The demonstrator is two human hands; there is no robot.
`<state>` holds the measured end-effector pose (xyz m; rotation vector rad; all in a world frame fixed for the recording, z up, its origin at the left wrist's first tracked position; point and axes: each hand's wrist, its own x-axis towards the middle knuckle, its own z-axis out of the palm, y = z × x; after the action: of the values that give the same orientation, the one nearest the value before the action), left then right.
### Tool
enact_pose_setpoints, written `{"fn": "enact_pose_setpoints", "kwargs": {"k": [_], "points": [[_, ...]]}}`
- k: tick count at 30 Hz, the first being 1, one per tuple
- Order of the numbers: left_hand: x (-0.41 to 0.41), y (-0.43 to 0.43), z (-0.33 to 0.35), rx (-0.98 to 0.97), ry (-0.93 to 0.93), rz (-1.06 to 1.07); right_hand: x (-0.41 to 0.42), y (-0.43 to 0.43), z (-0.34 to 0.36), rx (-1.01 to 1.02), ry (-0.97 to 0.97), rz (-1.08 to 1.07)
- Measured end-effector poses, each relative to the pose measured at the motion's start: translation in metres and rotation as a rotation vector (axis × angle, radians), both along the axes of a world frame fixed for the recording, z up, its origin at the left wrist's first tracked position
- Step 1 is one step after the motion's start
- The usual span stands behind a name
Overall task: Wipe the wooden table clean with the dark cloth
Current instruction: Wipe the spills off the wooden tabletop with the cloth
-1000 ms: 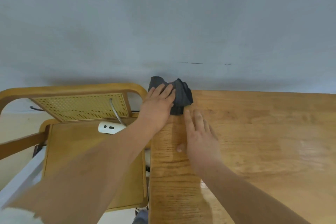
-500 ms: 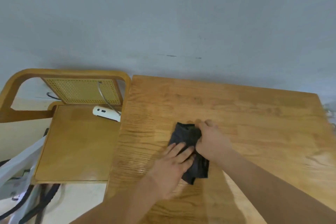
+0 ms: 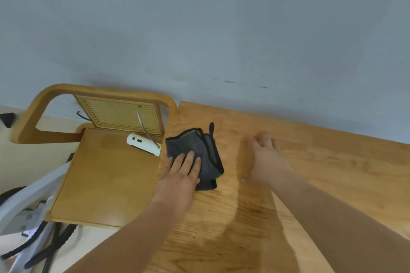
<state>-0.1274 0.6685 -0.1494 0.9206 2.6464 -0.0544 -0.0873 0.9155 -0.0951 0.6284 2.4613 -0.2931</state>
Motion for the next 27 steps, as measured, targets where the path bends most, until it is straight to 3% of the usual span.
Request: {"fn": "enact_pose_setpoints", "kwargs": {"k": [3, 8, 16, 22, 27], "points": [[-0.037, -0.001, -0.002, -0.045, 0.008, -0.041, -0.038, 0.009, -0.003, 0.064, -0.051, -0.038], [-0.118, 0.023, -0.01, 0.033, -0.015, -0.046, -0.062, 0.014, -0.008, -0.004, -0.15, -0.132], [-0.226, 0.125, -0.006, -0.003, -0.185, -0.292, -0.07, 0.024, -0.022, -0.025, -0.189, -0.155], [-0.192, 0.213, -0.009, 0.049, -0.265, -0.36, -0.069, 0.029, -0.027, -0.03, -0.179, -0.152], [-0.184, 0.212, -0.01, 0.134, -0.295, -0.407, -0.068, 0.027, -0.024, -0.033, -0.209, -0.165]]}}
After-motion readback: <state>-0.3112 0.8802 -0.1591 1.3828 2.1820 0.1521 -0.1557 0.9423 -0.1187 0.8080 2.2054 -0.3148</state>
